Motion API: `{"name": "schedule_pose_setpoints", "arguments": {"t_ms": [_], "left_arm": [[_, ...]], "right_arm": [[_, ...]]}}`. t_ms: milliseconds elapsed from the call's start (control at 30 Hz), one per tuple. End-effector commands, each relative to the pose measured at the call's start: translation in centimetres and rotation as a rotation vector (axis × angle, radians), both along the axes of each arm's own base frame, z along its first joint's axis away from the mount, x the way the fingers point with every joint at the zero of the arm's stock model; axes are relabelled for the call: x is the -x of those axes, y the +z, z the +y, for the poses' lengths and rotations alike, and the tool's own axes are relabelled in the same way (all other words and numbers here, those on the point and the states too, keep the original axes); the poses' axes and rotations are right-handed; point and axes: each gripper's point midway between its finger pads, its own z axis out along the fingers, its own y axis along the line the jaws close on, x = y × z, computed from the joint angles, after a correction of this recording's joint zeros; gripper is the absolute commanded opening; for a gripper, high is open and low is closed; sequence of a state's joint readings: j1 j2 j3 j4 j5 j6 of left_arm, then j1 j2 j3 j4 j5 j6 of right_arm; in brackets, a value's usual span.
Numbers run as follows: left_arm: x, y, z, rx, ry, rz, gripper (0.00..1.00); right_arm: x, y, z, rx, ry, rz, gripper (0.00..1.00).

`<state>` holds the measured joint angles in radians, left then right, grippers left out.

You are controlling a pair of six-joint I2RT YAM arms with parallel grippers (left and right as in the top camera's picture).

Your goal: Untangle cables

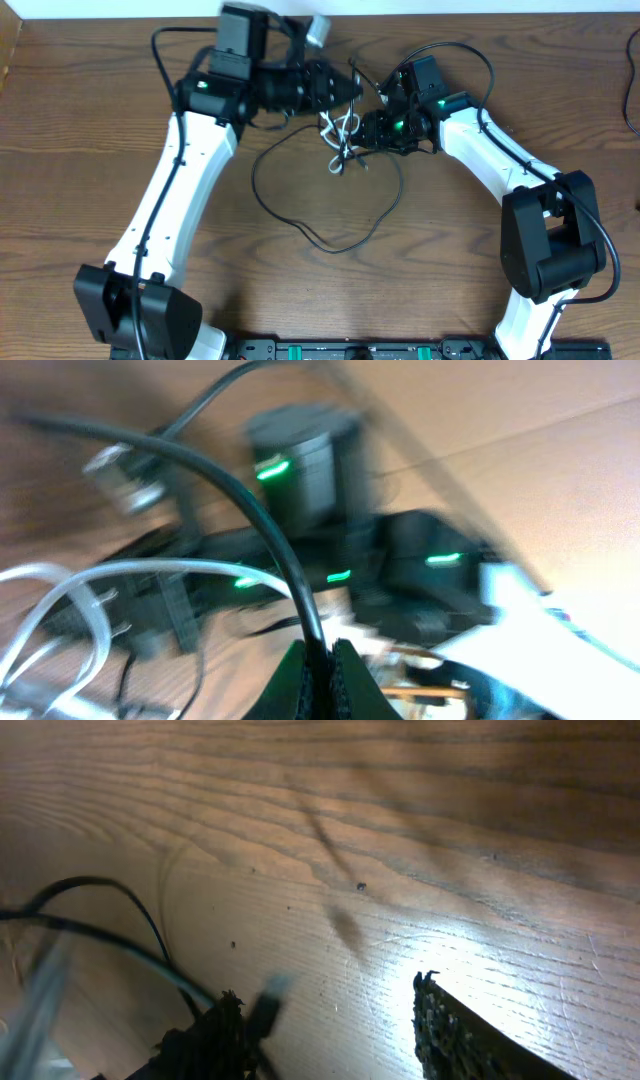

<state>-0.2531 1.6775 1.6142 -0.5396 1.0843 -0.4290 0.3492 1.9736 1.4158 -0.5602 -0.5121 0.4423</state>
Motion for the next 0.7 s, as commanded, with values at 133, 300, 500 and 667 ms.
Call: {"name": "schedule_pose_setpoints", "arguments": {"t_ms": [133, 300, 500, 667], "left_arm": [[2.3, 6.0, 0.4, 0.236, -0.139, 0.131, 0.08], [0.7, 7.3, 2.5, 0.262, -0.102, 0.054, 0.08], [-3.3, 6.3, 7.5, 0.203, 0.096, -0.055, 0.08], [-6.6, -0.4, 13.8, -0.072, 0.447, 0.052, 0.08]], "right_arm": [[0.0, -1.2, -0.9, 0.057, -0.051, 0.028, 0.38], [0.1, -2.4, -3.6, 0.168, -0.112, 0.058, 0.03], [0.5, -3.2, -7.2, 0.241, -0.157, 0.112, 0.01], [0.4, -3.5, -9.8, 0.26, -0.162, 0.123, 0.01]]}}
